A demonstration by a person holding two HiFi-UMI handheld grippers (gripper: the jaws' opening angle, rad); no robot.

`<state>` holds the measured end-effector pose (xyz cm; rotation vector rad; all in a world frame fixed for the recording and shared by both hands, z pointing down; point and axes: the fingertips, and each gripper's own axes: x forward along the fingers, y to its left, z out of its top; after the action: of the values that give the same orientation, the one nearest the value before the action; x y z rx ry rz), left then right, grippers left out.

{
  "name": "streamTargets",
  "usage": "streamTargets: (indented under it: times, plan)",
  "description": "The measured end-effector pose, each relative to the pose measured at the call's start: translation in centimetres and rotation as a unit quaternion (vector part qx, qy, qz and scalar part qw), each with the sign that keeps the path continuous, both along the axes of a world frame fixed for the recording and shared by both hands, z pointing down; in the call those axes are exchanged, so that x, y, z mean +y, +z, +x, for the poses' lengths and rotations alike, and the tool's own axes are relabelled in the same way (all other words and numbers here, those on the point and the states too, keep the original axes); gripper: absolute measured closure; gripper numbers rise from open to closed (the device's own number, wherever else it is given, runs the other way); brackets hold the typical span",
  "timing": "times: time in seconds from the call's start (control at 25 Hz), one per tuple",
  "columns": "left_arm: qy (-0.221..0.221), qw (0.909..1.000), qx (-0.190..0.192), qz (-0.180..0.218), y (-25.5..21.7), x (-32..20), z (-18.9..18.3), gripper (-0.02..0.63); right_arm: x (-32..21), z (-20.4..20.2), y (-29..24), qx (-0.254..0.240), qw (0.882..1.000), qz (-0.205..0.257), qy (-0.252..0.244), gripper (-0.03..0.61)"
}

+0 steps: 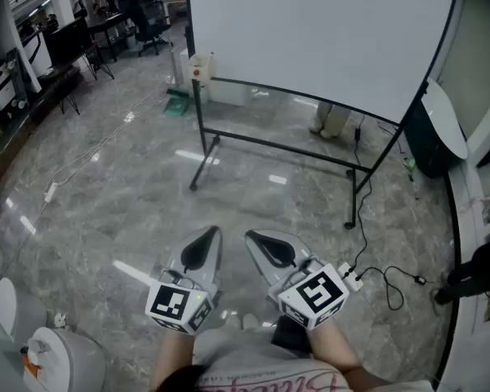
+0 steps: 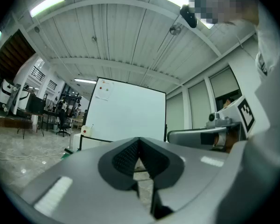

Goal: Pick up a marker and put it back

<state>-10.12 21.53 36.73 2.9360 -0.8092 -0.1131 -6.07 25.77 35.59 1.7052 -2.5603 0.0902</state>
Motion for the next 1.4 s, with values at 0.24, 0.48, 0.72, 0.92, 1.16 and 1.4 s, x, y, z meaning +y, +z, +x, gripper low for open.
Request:
streamTargets:
  times: [0.24,0.48,0.72,0.92,1.16,1.4]
  plan:
    - [-0.004,1.0000,0.004,0.003,-0.2,-0.2,0.7,0.614,-0.1,0.6,0.0,0.001,1.000,0.001,-0.001,0.578]
    - [-0.018,0.9998,0.004,0.001,0.0,-0.8,1.1,0.614,-0.4,1.4,0.2,0.000,1.000,0.000,-0.008,0.578]
    - [-0.027,0.9996,0.006,-0.012,1.0,-2.5,1.1,0.614,-1.6,1.4,0.9,-0.006,1.000,-0.002,-0.023,0.578]
    - [-0.028,0.9994,0.006,-0.018,1.5,-5.9,1.6,0.614,-5.0,1.7,1.5,-0.010,0.999,-0.011,-0.029,0.577]
    - [-0.027,0.9994,0.019,-0.013,1.0,-12.7,3.0,0.614,-11.8,2.8,0.8,0.008,0.999,-0.005,-0.030,0.578]
    - [-0.016,0.9995,0.026,0.004,-0.6,-19.9,4.5,0.614,-19.0,3.9,-0.5,0.013,1.000,0.010,-0.022,0.577]
